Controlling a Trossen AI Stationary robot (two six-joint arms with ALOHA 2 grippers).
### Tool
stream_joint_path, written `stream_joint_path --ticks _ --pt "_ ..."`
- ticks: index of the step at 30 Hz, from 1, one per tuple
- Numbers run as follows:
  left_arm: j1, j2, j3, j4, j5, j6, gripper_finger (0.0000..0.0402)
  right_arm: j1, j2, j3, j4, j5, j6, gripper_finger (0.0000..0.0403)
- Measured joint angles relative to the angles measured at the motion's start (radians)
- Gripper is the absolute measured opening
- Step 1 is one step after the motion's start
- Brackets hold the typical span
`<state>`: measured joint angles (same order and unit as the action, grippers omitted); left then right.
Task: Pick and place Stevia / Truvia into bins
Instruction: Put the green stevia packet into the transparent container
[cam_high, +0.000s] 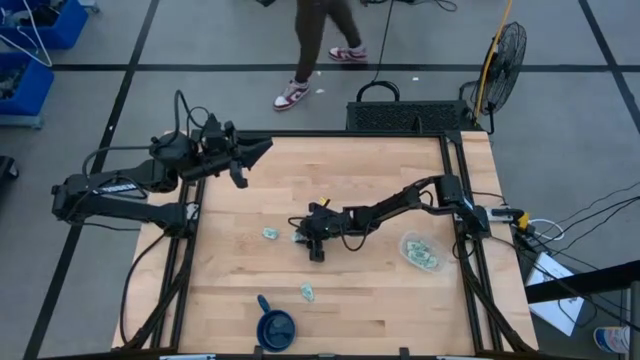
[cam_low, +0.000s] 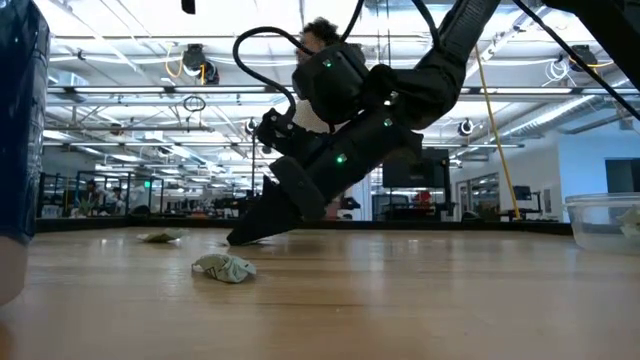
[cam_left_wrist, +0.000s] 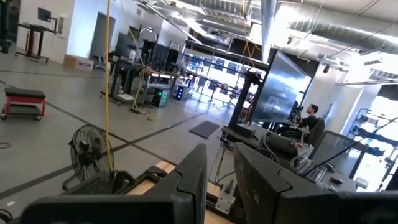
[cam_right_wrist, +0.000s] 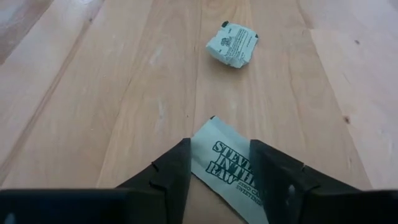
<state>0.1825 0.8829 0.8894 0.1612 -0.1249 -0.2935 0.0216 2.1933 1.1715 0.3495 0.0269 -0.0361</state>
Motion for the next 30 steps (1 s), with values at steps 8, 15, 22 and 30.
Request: stream_joint_path --ticks 8,15,22,30 --pt "0.000 0.000 0.000 -0.001 0.000 0.004 0.0085 -0.001 0.001 -0.001 -0.003 -0.011 0.094 0.0070" --pt "0.000 0.000 0.000 -0.003 -0.001 0.063 0.0086 0.000 -0.068 -0.005 -0.014 -0.055 0.182 0.0018" --pt "0.001 0.000 0.000 -0.003 -0.008 0.065 0.0086 0.000 -0.379 -0.003 -0.528 -0.053 0.157 0.0021" --pt "0.002 0.000 0.000 -0.002 -0.016 0.138 0.0086 0.052 -0.749 -0.001 -1.308 -0.059 0.406 0.0020"
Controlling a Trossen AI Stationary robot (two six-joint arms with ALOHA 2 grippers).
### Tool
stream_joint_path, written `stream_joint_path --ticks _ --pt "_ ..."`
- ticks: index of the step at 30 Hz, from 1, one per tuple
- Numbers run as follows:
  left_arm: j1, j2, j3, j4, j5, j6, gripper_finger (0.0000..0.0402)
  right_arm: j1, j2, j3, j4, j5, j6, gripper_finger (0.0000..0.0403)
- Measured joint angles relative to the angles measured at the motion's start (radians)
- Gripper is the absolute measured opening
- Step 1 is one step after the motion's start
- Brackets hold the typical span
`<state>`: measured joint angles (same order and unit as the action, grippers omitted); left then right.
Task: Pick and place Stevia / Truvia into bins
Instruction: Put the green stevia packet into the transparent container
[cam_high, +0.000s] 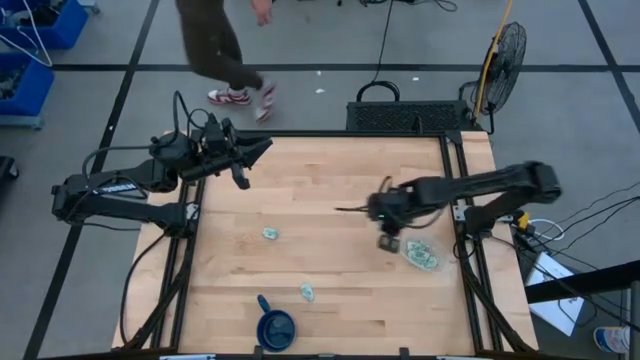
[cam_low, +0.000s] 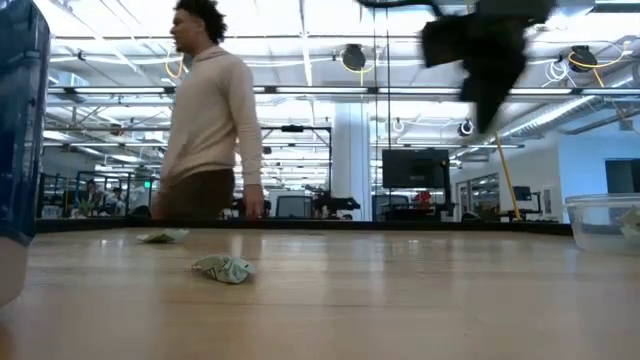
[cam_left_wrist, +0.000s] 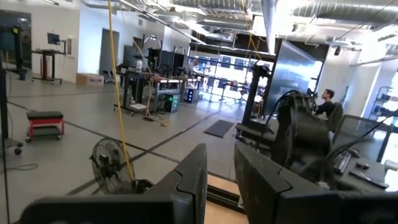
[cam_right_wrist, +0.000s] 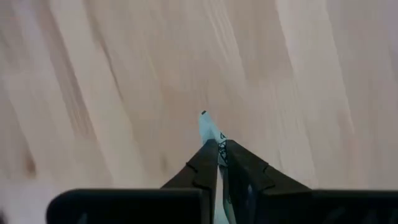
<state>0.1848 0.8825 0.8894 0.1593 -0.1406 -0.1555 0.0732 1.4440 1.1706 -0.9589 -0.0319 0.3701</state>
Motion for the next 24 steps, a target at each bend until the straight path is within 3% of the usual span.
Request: stream_joint_path --ticks 3,7,17,24 --pt "0.000 0.000 0.000 0.000 -0.005 0.003 0.0086 0.049 -0.087 -0.004 -0.190 0.006 0.133 0.0025" --pt "0.000 0.000 0.000 0.001 -0.007 -0.003 0.0086 0.124 -0.169 -0.012 -0.268 0.004 0.289 0.0040" --pt "0.000 0.000 0.000 0.002 -0.007 -0.004 0.0086 0.220 -0.204 -0.294 -0.134 -0.025 0.453 0.0059" --pt "0.000 0.000 0.000 0.002 -0.006 -0.005 0.0086 0.191 -0.206 -0.285 -0.083 -0.022 0.376 0.0060"
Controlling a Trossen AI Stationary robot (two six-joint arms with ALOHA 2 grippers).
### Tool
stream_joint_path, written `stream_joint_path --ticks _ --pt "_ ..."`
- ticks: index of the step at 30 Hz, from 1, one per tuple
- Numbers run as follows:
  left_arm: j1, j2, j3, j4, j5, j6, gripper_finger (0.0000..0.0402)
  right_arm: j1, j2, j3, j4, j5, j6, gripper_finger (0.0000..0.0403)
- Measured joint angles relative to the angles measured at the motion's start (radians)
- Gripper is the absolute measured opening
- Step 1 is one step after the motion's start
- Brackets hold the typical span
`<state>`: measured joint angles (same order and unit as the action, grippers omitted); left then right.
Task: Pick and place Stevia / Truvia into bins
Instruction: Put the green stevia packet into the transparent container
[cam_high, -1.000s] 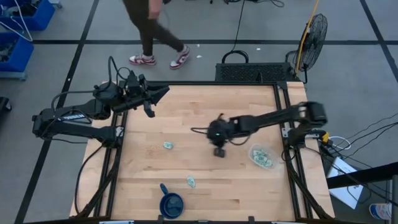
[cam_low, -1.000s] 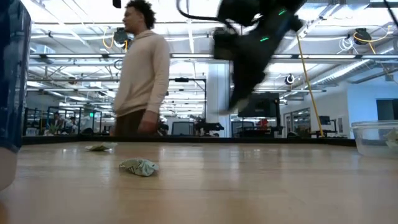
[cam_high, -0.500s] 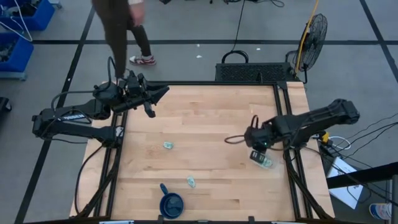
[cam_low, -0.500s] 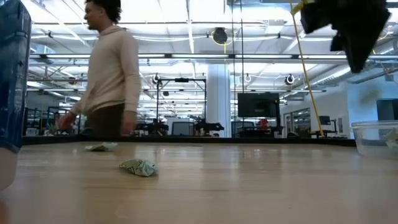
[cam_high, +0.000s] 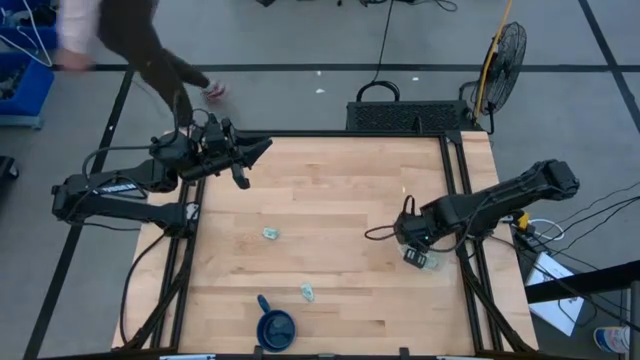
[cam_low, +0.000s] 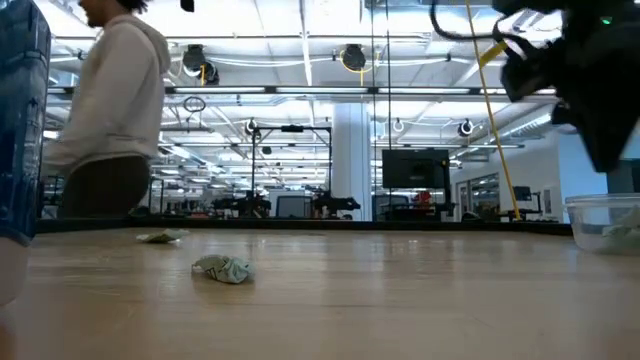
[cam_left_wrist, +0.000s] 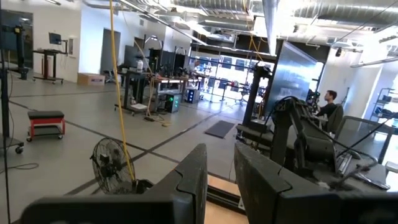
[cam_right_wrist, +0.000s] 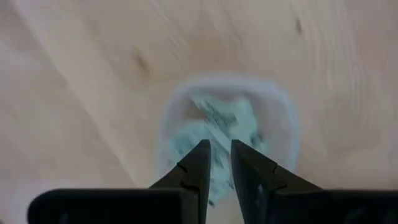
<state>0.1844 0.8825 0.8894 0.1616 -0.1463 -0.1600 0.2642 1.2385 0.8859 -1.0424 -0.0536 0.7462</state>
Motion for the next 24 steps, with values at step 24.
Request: stream_joint_path --ticks 24 --pt "0.000 0.000 0.000 -0.003 -0.011 -0.001 0.0086 -0.236 0.000 0.068 0.854 0.055 -0.544 0.0067"
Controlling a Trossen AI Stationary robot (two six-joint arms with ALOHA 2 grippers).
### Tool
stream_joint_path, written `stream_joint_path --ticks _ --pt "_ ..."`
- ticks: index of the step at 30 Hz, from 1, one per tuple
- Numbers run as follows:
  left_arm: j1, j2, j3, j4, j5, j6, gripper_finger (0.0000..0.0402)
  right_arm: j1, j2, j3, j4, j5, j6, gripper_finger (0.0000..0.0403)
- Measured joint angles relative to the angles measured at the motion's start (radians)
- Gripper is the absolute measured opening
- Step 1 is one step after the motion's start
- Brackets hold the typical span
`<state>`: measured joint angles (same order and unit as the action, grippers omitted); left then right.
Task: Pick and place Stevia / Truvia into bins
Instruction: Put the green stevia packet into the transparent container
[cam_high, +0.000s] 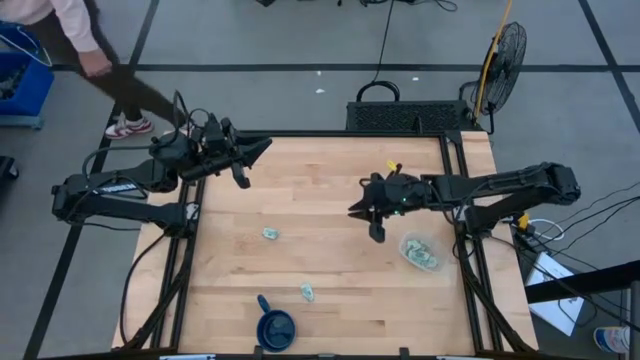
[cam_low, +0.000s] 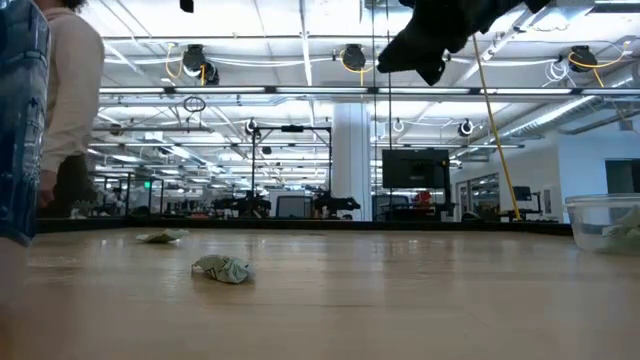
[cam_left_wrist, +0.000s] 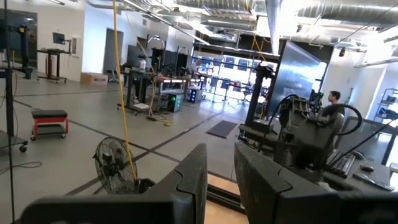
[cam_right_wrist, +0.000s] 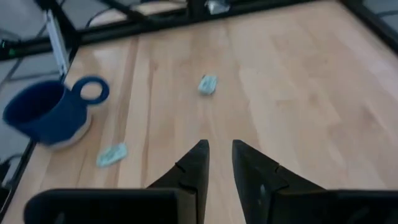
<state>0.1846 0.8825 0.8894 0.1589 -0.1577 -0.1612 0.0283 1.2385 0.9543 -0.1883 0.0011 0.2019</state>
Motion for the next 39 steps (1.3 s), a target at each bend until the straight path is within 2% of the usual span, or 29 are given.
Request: stream_joint_path --ticks 10,12,16,19,23,32,39 --pt "0.000 0.000 0.000 0.031 0.003 -0.214 0.0086 -0.016 0.000 0.000 0.053 -0.001 0.068 0.0066" --pt "0.000 0.000 0.000 0.031 0.000 -0.200 0.0086 -0.016 0.000 0.000 0.066 -0.001 0.070 0.0067" --pt "0.000 0.000 0.000 0.034 -0.040 -0.063 0.0086 -0.016 0.000 0.000 0.085 0.002 0.071 0.0066" --pt "0.000 0.000 0.000 0.038 -0.053 -0.024 0.0086 -0.015 0.000 0.000 0.125 0.045 0.097 0.0070" --pt "0.000 0.008 0.000 0.045 -0.052 -0.075 0.0086 -0.017 0.001 0.000 0.170 0.050 0.094 0.0091" --pt "0.000 0.037 0.000 0.056 -0.053 -0.183 0.0086 -0.021 0.088 0.000 0.338 0.052 0.107 0.0178" --pt "0.000 0.081 0.000 0.036 -0.053 -0.187 0.0086 -0.029 0.207 0.000 0.550 0.051 0.122 0.0196"
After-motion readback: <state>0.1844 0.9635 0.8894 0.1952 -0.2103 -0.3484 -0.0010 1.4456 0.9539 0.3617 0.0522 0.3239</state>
